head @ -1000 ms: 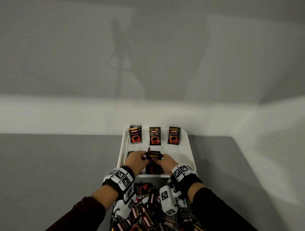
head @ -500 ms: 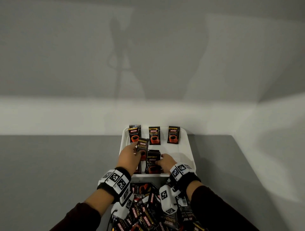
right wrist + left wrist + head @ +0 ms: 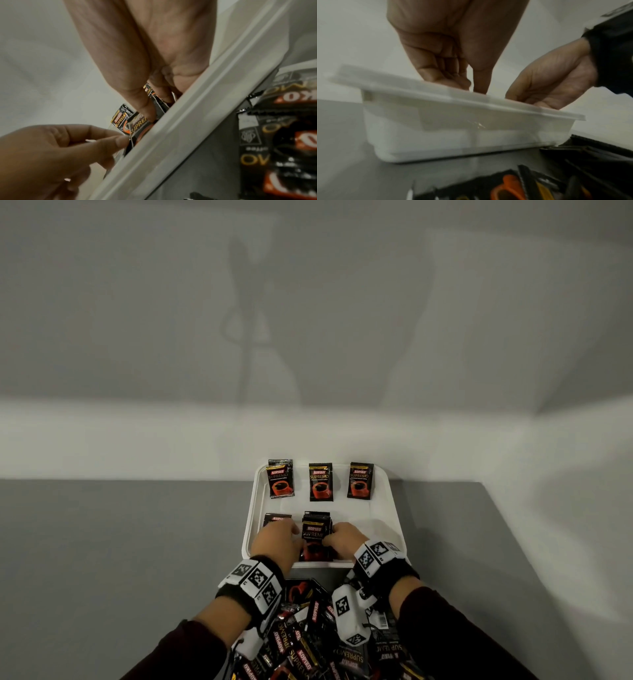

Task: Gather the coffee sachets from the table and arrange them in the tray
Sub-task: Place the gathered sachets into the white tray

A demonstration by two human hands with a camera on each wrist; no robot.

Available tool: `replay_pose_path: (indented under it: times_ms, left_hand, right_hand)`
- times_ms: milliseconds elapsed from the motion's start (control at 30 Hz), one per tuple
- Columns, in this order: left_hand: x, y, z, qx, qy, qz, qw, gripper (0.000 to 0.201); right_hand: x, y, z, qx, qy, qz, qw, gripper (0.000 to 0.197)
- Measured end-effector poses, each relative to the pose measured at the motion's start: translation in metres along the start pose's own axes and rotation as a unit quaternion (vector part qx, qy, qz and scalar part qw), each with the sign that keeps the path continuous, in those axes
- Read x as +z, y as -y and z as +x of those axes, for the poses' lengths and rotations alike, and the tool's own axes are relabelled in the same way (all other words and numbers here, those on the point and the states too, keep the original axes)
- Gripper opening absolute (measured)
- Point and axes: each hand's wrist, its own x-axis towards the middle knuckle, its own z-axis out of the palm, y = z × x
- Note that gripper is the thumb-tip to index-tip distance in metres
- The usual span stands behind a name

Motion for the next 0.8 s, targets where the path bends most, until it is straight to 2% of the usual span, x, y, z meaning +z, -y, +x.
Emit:
replay_pose_path:
  times_ms: [67,167,200,267,333,400,500,600,800]
  left_hand:
    - [-0.008,0.004,0.001,0.023,-0.030,0.025,0.999,0.023]
    - [-0.022,0.027,0.002,0.066,-0.072,0.086,0.991,0.041]
    - [-0.024,0.036,0.002,0.077,-0.064,0.113,0.988,0.049]
    - [-0.027,0.050,-0.001,0.095,-0.008,0.179,0.979,0.058]
    - [-0.023,0.058,-0.003,0.098,0.046,0.226,0.968,0.058]
    - [-0.019,0.062,-0.005,0.094,0.068,0.249,0.962,0.053]
    - [-0.019,0.061,-0.007,0.088,0.084,0.284,0.951,0.051]
    - [-0.022,0.058,-0.010,0.088,0.083,0.301,0.946,0.050]
    - [-0.025,0.055,-0.016,0.085,0.072,0.313,0.943,0.048]
  right_hand:
    - [0.000,0.001,0.000,-0.003,-0.005,-0.011,1.000,0.031]
    - [0.002,0.003,0.001,-0.003,-0.008,-0.033,0.999,0.033]
    - [0.004,0.004,0.002,-0.005,-0.007,-0.036,0.999,0.033]
    - [0.009,0.007,0.002,-0.008,-0.003,-0.039,0.999,0.025]
    - [0.014,0.011,0.002,-0.011,0.004,-0.047,0.999,0.021]
    - [0.018,0.016,0.002,-0.018,0.009,-0.050,0.999,0.027]
    - [0.021,0.021,0.002,-0.014,0.004,-0.060,0.998,0.025]
    - [0.020,0.020,0.002,-0.005,-0.013,-0.070,0.997,0.038]
    - [0.010,0.011,-0.008,-0.013,-0.028,-0.077,0.997,0.034]
